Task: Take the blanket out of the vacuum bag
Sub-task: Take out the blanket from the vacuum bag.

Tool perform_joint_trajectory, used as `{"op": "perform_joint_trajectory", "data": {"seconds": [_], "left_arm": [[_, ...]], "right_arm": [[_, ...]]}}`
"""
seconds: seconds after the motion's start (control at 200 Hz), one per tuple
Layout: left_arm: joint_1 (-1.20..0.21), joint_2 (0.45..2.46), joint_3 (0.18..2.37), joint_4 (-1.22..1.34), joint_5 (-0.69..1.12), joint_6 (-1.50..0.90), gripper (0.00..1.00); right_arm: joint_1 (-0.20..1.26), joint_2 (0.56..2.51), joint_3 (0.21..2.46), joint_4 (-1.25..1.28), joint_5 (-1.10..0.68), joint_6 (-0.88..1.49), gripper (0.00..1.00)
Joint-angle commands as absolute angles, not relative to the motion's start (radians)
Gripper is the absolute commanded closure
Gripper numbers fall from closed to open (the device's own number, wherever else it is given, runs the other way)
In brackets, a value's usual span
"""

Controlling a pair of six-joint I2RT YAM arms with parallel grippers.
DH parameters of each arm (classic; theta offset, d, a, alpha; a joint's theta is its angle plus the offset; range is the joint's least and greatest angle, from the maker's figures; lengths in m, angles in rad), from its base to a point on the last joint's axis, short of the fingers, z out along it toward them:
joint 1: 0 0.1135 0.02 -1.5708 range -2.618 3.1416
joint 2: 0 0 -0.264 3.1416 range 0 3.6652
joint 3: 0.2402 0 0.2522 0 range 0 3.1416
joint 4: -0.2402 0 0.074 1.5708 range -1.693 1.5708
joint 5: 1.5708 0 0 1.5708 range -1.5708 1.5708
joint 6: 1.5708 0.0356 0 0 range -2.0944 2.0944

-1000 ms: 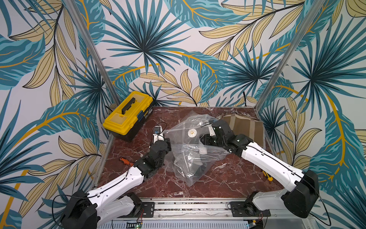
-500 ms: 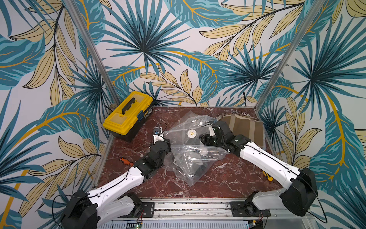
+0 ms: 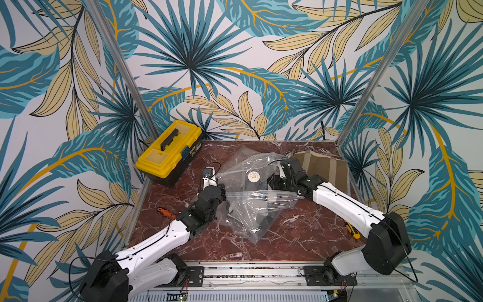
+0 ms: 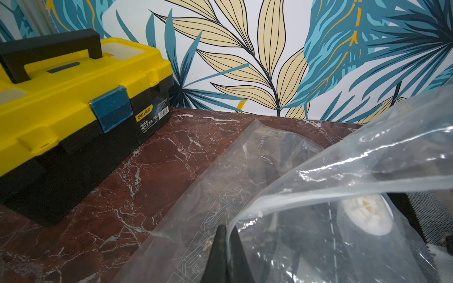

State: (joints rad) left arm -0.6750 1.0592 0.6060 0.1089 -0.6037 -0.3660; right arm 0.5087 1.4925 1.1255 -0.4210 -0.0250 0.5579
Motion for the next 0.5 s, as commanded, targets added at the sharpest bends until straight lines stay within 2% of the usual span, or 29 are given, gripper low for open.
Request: {"op": "perform_joint_trajectory", "data": {"seconds": [0.0, 0.08, 0.416, 0.496], "left_arm": [[-0.659, 1.048, 0.585, 0.075, -0.649, -0.356, 1.00], [-0.658, 1.048, 0.583, 0.074, -0.646, -0.354, 1.00], [-0.658, 1.024, 0.578, 0.058, -0.639, -0.344, 1.00], [-0.655, 1.018, 0.577, 0.053, -0.641, -0.339, 1.00]], "right_arm": [[0.492, 1.539, 1.117, -0.388, -0.027, 0.577, 0.71], [0.489, 1.572, 1.122, -0.367, -0.029, 0.567, 0.66], [0.462, 1.685, 1.101, -0.281, -0.025, 0.523, 0.61], [0.453, 1.710, 1.101, -0.262, -0.051, 0.525, 0.72]]}}
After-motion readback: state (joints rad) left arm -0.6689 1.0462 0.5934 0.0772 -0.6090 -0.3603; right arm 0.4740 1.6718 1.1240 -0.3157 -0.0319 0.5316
